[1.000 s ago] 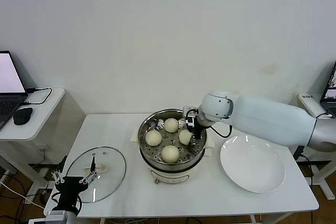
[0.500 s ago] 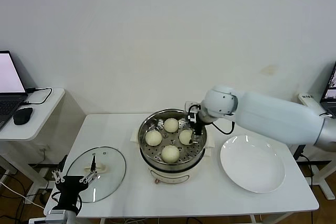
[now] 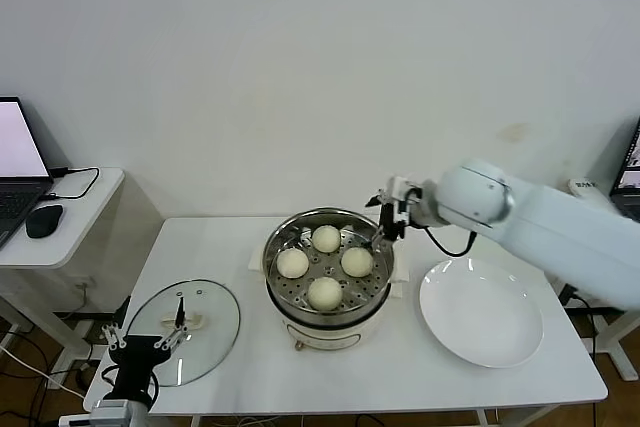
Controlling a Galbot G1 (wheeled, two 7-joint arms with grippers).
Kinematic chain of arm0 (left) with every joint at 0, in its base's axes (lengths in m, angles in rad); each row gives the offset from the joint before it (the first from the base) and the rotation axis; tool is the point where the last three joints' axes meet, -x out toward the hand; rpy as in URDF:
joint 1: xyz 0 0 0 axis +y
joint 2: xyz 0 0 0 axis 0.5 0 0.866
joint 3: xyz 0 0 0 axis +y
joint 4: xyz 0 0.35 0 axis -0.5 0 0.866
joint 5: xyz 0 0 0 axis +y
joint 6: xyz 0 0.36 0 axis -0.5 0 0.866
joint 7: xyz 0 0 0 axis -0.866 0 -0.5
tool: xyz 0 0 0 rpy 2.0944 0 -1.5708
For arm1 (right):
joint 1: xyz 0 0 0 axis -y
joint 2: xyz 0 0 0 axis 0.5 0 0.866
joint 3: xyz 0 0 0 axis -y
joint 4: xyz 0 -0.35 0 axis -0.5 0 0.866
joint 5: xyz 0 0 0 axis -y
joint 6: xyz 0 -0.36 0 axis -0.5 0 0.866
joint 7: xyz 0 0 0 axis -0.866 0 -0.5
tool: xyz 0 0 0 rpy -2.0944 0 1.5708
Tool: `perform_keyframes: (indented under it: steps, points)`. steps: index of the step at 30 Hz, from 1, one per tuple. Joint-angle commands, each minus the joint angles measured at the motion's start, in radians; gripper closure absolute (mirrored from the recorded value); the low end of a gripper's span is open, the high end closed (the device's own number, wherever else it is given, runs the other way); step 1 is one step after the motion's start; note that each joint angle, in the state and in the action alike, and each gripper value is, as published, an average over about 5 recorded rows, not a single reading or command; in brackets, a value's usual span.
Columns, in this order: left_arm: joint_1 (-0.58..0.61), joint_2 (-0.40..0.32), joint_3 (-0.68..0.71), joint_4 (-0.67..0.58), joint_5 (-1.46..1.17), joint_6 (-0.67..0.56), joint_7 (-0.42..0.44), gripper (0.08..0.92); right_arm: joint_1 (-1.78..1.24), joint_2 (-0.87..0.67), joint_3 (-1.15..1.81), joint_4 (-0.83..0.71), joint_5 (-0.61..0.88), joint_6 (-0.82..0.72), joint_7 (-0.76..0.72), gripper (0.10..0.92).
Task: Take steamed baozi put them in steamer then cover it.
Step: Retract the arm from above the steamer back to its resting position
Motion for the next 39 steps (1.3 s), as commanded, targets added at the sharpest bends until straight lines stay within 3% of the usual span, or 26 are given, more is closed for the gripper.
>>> perform_keyframes:
  steps: [1,6,11,16,20,28,34,39]
  points:
    - [-0.004,-0.007,0.014,0.011,0.009,0.0,-0.002,0.177,-0.857,-0.124,0.726,0.17,-0.042,0.363,0.348,0.203]
    - [-0.009,-0.02,0.033,0.032,0.024,-0.006,-0.009,0.177,-1.24,0.079,1.087,0.142,-0.181,0.56,0.333,0.203]
    - [-0.016,-0.028,0.054,0.053,0.067,-0.004,-0.024,0.177,-1.438,0.342,1.353,0.112,-0.268,0.703,0.264,0.203]
    - [-0.03,-0.02,0.068,0.084,0.176,0.004,-0.026,0.177,-1.53,0.558,1.528,0.085,-0.297,0.725,0.181,0.203]
    - [-0.044,0.003,0.058,0.141,0.414,-0.022,-0.02,0.177,-1.574,0.684,1.611,0.09,-0.304,0.687,0.14,0.202]
    - [0.004,0.032,-0.043,0.254,1.0,-0.116,-0.049,0.177,-1.694,0.743,1.669,0.115,-0.315,0.68,0.166,0.202]
    - [0.11,0.056,-0.08,0.285,1.192,-0.123,-0.056,0.177,-1.736,0.76,1.694,0.116,-0.337,0.682,0.181,0.203]
    - [0.069,0.066,-0.055,0.335,1.262,-0.121,-0.041,0.177,-1.744,0.777,1.693,0.103,-0.352,0.69,0.184,0.202]
